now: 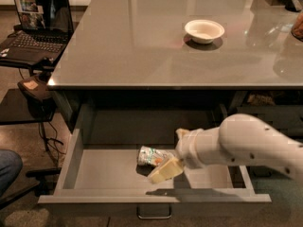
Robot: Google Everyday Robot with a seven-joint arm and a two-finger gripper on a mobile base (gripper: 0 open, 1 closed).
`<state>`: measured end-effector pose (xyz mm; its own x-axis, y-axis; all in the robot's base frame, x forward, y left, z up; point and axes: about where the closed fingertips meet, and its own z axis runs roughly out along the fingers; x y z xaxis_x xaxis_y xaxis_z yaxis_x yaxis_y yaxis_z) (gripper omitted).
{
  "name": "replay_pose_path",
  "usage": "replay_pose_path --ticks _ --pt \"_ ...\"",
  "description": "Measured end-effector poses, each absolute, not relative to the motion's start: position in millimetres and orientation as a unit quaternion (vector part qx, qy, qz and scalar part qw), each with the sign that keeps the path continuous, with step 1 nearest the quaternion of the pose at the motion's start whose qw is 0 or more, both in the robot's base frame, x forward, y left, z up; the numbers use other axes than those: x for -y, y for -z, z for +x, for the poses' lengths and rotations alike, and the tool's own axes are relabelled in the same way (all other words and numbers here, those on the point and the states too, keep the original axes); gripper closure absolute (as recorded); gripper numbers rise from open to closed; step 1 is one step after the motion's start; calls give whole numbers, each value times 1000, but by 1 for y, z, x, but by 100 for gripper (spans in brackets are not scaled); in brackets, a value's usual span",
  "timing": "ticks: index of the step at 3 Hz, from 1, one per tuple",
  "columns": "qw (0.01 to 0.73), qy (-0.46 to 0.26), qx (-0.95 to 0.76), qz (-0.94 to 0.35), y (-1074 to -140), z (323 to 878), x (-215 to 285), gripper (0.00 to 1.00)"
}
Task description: Pick 7up can from top drawer and place on counter
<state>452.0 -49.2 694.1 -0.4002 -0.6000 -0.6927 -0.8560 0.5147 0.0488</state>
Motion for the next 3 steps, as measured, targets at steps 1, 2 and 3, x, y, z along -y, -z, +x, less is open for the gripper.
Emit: replay_pose_path --ticks 1,2,3 --pt "315 -208 -807 -454 -695 449 39 0" --pt "315 -208 -808 -453 -695 449 39 0" --pt "335 -204 -818 -421 -686 461 38 0"
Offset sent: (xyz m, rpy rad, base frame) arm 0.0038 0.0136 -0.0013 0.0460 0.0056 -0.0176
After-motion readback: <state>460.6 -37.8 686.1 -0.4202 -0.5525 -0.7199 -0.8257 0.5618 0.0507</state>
